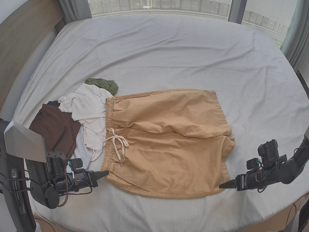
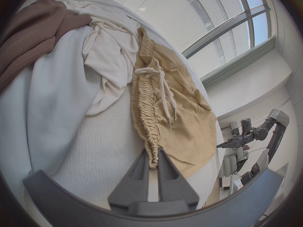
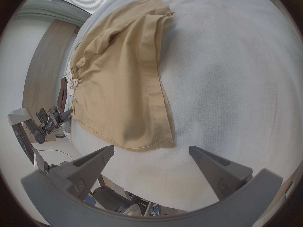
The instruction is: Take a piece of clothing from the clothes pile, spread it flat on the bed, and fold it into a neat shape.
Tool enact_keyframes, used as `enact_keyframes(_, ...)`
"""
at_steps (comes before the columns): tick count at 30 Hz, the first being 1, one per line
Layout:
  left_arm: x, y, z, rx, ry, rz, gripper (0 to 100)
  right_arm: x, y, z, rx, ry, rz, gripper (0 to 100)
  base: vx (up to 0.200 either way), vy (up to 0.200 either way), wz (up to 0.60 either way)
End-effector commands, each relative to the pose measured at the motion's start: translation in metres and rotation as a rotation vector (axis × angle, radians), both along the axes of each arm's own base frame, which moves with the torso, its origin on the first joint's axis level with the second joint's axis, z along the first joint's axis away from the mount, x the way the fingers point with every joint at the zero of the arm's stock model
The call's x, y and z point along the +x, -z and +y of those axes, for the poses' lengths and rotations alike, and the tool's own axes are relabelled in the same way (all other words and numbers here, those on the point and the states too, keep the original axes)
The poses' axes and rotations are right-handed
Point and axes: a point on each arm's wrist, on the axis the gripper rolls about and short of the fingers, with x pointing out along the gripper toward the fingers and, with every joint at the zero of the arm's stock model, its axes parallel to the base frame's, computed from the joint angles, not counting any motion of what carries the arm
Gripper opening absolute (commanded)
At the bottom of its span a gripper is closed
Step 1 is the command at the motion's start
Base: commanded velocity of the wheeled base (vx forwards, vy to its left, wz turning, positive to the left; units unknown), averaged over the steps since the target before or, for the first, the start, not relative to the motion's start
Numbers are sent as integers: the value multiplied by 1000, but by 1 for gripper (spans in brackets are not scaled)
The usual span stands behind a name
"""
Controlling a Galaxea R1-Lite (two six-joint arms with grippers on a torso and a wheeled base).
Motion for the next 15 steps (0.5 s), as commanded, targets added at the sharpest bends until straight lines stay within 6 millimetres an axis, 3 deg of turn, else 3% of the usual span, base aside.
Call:
enact_keyframes(1,0,0,0,1,1,1,0,5,11,1,-2,5,18,100,0,0,0)
enact_keyframes(7,0,0,1,1,-1,0,0,12,24,2,3,8,-12,100,0,0,0)
enact_keyframes(14,0,1,1,2,-2,1,0,14,23,2,14,5,-19,100,0,0,0)
enact_keyframes(15,0,1,1,2,-2,1,0,15,22,2,21,4,-22,0,0,0,0)
